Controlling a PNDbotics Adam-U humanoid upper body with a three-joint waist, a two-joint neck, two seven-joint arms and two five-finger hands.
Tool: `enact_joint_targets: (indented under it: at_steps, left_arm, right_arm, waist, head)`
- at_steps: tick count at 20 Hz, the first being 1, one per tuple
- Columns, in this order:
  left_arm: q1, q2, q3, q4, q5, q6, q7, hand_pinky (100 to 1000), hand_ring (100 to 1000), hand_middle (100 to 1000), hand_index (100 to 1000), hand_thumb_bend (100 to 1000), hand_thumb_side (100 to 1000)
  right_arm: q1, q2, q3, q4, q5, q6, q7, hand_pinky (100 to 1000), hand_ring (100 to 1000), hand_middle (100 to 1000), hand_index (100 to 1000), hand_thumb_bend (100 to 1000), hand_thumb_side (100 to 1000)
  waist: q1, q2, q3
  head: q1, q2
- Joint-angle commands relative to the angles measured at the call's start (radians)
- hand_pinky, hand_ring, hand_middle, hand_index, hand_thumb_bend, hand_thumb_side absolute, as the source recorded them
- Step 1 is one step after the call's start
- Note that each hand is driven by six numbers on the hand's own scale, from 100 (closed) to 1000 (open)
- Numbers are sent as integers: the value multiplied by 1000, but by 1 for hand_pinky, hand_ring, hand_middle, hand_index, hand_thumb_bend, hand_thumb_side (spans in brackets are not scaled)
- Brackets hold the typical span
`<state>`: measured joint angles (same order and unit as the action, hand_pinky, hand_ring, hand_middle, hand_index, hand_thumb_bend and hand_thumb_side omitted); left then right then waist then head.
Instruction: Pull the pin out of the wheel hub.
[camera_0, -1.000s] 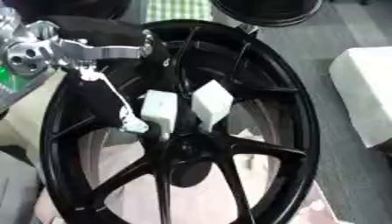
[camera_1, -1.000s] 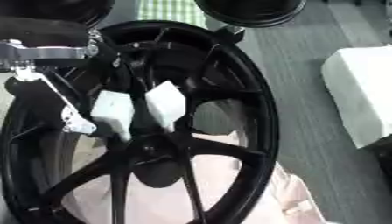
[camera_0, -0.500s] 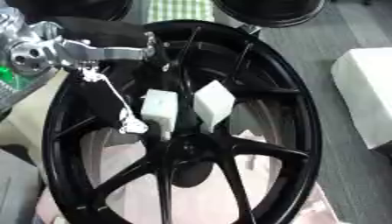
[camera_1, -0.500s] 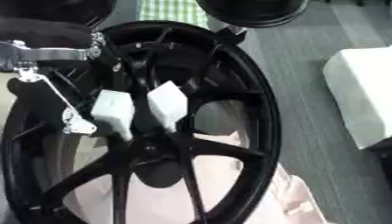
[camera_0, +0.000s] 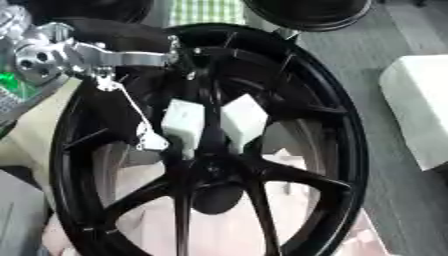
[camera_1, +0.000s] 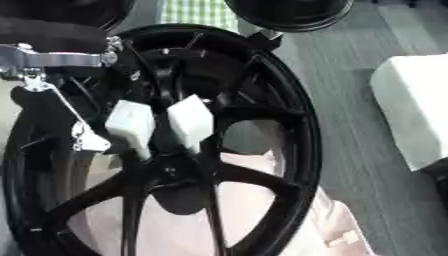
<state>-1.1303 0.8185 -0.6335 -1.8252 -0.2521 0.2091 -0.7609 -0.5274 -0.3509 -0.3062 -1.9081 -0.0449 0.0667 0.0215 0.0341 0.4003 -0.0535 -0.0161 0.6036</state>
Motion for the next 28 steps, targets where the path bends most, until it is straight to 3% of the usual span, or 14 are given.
enact_joint_targets:
  at_steps: [1, 4, 5, 9, 13, 23, 28]
  left_arm:
    - [-7, 37, 35, -30, 16, 11, 3, 541, 431, 374, 386, 359, 143]
    - [-4, 43, 42, -45, 24, 22, 4, 541, 431, 374, 386, 359, 143]
    - [-4, 44, 45, -50, 26, 25, 6, 534, 419, 355, 360, 350, 100]
    - [10, 69, 107, -98, 72, 48, 36, 530, 413, 345, 351, 349, 100]
    - [16, 83, 133, -131, 95, 76, 44, 525, 406, 335, 347, 343, 100]
    - [47, 110, 315, -174, 187, 122, 181, 506, 381, 302, 342, 307, 100]
    - [84, 129, 447, -122, 210, 145, 265, 490, 363, 281, 336, 271, 100]
  right_arm:
    - [-11, -23, -1, -23, -3, 0, -3, 854, 756, 614, 764, 102, 376]
    - [-12, -23, -1, -23, -3, 0, -3, 854, 756, 614, 764, 102, 376]
    - [-11, -23, -1, -23, -3, 0, -4, 854, 755, 613, 763, 101, 377]
    - [-10, -25, -3, -23, -3, 1, -6, 854, 755, 612, 763, 100, 378]
    - [-10, -25, -3, -23, -4, 2, -7, 854, 754, 612, 763, 100, 378]
    - [-6, -25, -7, -25, -5, 3, -16, 854, 753, 610, 762, 100, 380]
    - [-1, -27, -14, -27, -2, 5, -24, 854, 753, 610, 762, 100, 379]
  waist:
    - [-3, -29, 2]
    - [-2, -29, 1]
    - [-3, -29, 2]
    - [-3, -29, 4]
    - [-3, -29, 5]
    - [-8, -27, 13]
    - [-12, -27, 27]
  head:
    - [2, -10]
    - [2, -10]
    - [2, -10]
    - [0, -11]
    - [0, -11]
    - [-1, -9]
    - [-6, -2]
